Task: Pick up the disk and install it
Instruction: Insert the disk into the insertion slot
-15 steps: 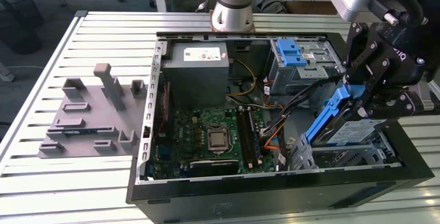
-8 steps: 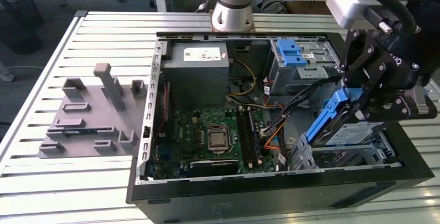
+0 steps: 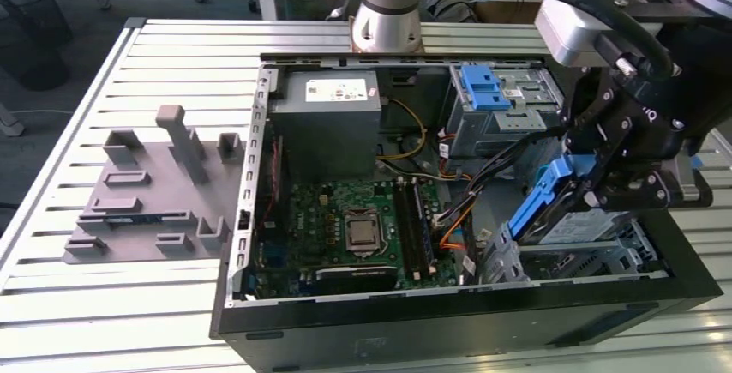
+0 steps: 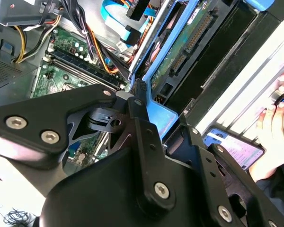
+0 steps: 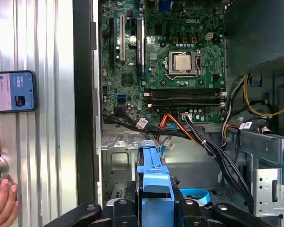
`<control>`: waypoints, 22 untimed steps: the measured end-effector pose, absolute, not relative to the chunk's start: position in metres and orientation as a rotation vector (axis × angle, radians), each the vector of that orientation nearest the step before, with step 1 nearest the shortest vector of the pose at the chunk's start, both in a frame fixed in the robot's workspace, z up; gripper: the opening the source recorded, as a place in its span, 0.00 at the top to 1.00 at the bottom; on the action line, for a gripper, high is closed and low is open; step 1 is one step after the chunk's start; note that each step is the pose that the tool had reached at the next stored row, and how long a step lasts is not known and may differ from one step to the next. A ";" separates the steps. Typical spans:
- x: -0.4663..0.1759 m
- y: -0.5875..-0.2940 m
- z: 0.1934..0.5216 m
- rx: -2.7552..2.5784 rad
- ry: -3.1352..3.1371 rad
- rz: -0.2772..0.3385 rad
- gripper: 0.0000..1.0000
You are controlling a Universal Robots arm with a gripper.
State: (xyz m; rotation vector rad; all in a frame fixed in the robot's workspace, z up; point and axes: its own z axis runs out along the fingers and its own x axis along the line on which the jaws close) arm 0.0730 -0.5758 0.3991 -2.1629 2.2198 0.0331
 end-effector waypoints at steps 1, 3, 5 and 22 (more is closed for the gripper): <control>0.073 -0.576 0.398 -2.163 2.220 0.033 0.64; 0.073 -0.576 0.396 -2.163 2.220 0.033 0.64; 0.073 -0.576 0.393 -2.163 2.220 0.033 0.64; 0.073 -0.576 0.386 -2.163 2.220 0.033 0.56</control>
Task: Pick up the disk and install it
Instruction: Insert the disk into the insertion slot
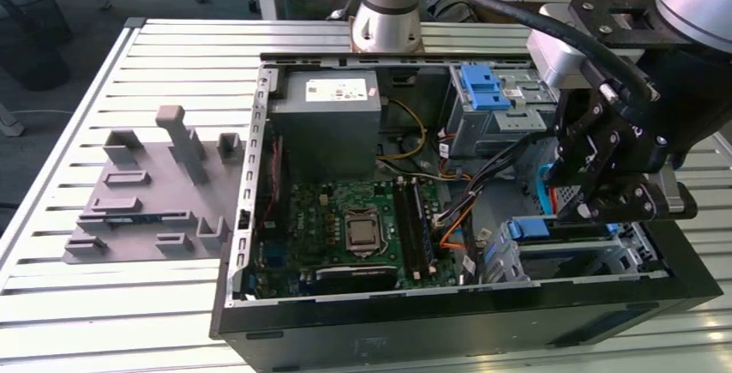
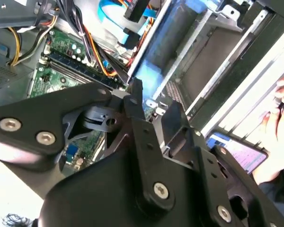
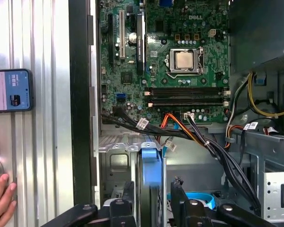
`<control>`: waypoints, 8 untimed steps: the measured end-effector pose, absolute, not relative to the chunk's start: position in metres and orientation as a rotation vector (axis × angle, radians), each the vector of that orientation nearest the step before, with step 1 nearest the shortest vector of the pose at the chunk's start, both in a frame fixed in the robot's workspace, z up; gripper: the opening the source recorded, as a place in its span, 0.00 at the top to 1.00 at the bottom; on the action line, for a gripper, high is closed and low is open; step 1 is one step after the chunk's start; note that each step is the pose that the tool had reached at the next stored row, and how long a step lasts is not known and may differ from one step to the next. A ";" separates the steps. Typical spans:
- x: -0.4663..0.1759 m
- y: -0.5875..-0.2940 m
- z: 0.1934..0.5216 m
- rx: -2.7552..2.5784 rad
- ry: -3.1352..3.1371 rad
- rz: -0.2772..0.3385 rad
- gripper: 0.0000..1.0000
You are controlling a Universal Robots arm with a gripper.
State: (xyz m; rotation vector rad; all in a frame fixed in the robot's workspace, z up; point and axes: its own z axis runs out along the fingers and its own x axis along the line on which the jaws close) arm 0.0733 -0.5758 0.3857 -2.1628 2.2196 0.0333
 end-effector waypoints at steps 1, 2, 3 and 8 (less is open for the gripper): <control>0.073 -0.576 0.386 -2.163 2.220 0.033 0.56; 0.073 -0.576 0.386 -2.163 2.220 0.033 0.56; 0.073 -0.576 0.386 -2.163 2.220 0.033 0.56; 0.073 -0.576 0.386 -2.163 2.220 0.033 0.76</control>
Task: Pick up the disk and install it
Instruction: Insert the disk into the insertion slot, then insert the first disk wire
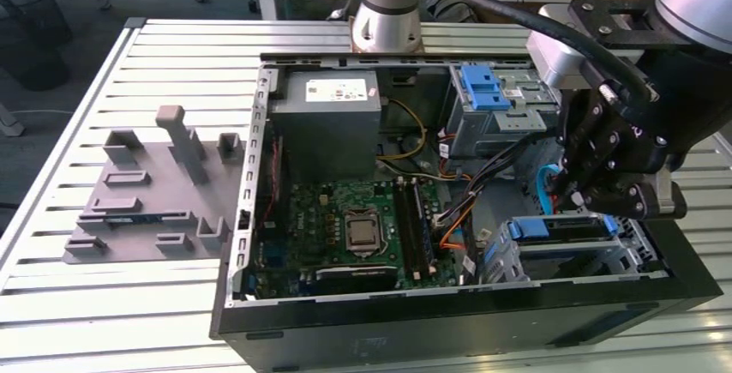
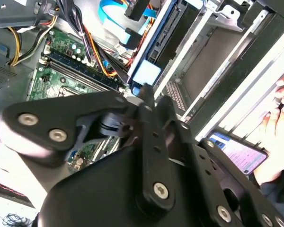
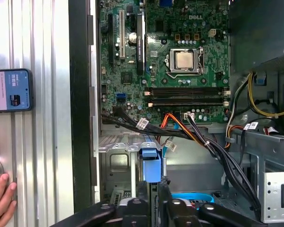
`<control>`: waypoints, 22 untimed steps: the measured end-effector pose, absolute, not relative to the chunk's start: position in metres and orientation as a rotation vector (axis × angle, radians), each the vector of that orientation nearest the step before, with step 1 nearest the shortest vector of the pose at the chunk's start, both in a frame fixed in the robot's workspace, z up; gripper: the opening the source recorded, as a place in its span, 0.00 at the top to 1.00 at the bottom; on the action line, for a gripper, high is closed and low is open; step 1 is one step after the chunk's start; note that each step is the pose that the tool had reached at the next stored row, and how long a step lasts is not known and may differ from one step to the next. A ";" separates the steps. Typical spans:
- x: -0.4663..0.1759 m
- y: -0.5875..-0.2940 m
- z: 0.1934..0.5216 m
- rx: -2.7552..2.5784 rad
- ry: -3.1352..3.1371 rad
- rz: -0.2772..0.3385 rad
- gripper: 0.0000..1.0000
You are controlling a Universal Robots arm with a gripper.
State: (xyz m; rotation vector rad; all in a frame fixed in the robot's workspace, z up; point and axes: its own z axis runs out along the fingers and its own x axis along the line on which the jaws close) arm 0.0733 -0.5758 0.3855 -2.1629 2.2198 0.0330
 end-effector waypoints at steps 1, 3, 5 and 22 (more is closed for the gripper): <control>0.073 -0.576 0.385 -2.163 2.220 0.033 0.76; 0.073 -0.576 0.385 -2.163 2.220 0.033 0.88; 0.073 -0.576 0.385 -2.163 2.220 0.033 0.89; 0.081 -0.576 0.383 -2.163 2.220 0.033 0.89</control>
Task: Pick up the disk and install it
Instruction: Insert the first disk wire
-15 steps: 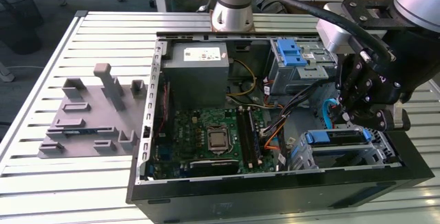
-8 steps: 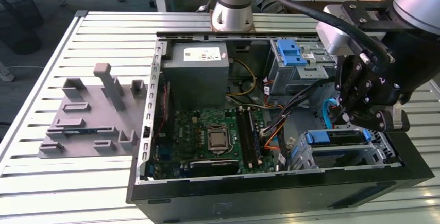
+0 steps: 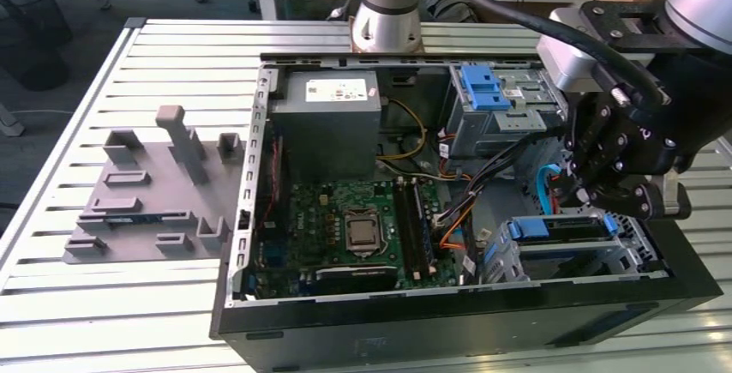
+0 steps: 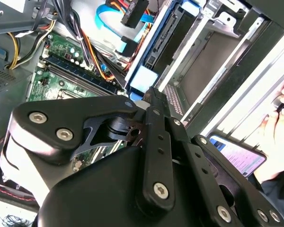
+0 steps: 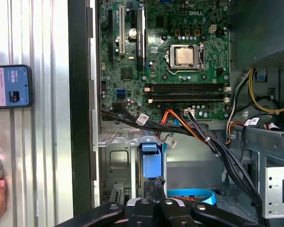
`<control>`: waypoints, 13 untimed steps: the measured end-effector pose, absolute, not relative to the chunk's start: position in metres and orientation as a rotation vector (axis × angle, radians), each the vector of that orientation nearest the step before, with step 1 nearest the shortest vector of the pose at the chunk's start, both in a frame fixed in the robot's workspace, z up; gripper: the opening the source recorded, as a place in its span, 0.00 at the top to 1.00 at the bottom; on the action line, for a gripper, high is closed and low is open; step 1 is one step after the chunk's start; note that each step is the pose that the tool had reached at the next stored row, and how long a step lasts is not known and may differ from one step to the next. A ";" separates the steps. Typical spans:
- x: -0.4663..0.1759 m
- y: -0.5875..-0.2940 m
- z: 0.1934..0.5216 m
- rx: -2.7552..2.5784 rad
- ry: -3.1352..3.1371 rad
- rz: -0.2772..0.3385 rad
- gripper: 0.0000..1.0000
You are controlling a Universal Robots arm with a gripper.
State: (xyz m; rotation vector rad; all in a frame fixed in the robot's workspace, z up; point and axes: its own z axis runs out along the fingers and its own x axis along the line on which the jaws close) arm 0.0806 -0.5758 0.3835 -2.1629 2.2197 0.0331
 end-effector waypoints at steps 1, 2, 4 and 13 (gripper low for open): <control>0.081 -0.576 0.383 -2.163 2.220 0.033 0.89; 0.081 -0.576 0.384 -2.163 2.220 0.033 0.89; 0.081 -0.576 0.384 -2.163 2.220 0.033 0.89; 0.085 -0.574 0.383 -2.163 2.220 0.033 0.89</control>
